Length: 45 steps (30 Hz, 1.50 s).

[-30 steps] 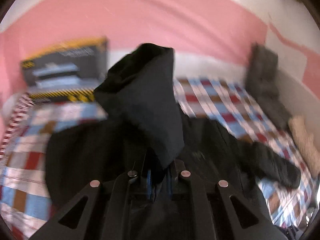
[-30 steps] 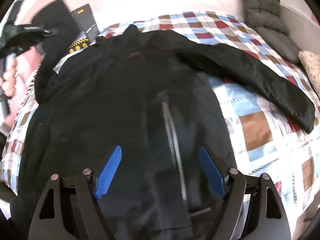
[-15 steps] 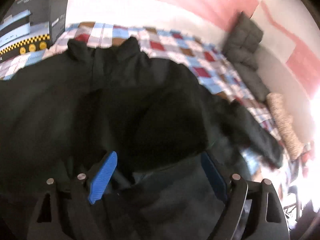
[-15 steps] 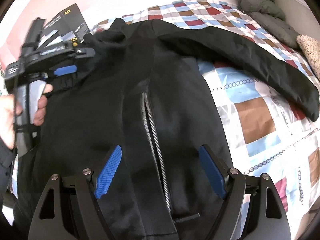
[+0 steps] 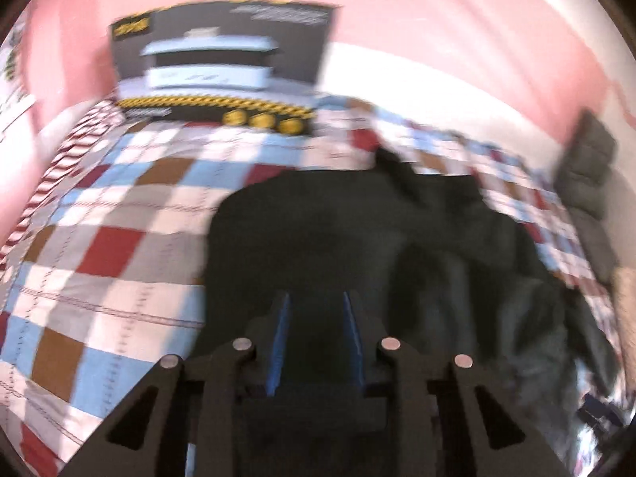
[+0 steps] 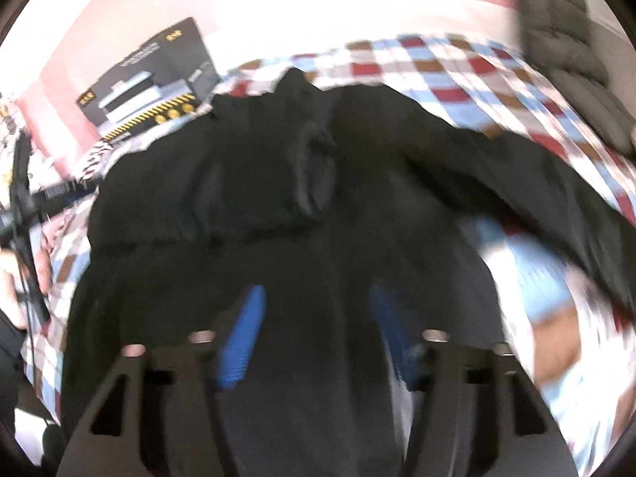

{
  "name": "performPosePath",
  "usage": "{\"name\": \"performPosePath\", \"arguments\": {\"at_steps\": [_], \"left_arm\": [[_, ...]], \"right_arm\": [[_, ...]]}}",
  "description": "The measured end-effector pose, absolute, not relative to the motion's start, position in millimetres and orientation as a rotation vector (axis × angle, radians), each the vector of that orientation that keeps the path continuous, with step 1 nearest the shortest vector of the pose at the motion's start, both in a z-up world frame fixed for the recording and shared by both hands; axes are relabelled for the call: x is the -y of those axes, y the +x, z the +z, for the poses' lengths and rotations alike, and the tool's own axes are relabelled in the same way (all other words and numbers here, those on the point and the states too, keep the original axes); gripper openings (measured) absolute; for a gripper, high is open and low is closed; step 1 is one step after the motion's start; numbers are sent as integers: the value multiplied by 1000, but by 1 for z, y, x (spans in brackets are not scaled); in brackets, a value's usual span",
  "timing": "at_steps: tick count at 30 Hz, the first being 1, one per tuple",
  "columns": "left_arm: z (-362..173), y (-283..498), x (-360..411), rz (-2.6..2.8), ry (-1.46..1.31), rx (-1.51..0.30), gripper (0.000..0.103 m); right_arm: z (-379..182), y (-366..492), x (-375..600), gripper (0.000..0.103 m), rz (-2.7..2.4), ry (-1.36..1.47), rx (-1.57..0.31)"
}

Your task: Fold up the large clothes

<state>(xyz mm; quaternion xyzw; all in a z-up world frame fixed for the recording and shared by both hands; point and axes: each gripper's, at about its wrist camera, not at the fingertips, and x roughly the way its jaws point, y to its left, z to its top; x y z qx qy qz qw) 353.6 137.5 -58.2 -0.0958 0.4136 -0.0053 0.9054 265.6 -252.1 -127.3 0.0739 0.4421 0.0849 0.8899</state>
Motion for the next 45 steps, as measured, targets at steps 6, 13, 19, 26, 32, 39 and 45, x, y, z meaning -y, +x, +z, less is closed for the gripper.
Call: {"name": "performPosePath", "arguments": {"at_steps": [6,13,19,26,32,39,45], "left_arm": [[-104,364,-151,-14,-171,-911,26],[-124,368,-149,-21,-166,-923,26],[-86,324,-149,-12,-223,-907,26],[-41,234,-122,-43,-201,-861,32],[-24,169,-83,-89,-153,-871,37],[-26,122,-45,-158,-142,-909,38],[-20,108,-26,-173,-125,-910,39]], "right_arm": [[-153,349,220,44,190,84,-943],[-189,377,233,45,168,134,-1047],[-147,339,239,45,136,115,-1001],[-111,243,262,47,124,151,-930],[-100,172,286,56,88,206,-919],[-97,129,311,56,53,234,-922],[-100,113,333,56,3,277,-918]]}}
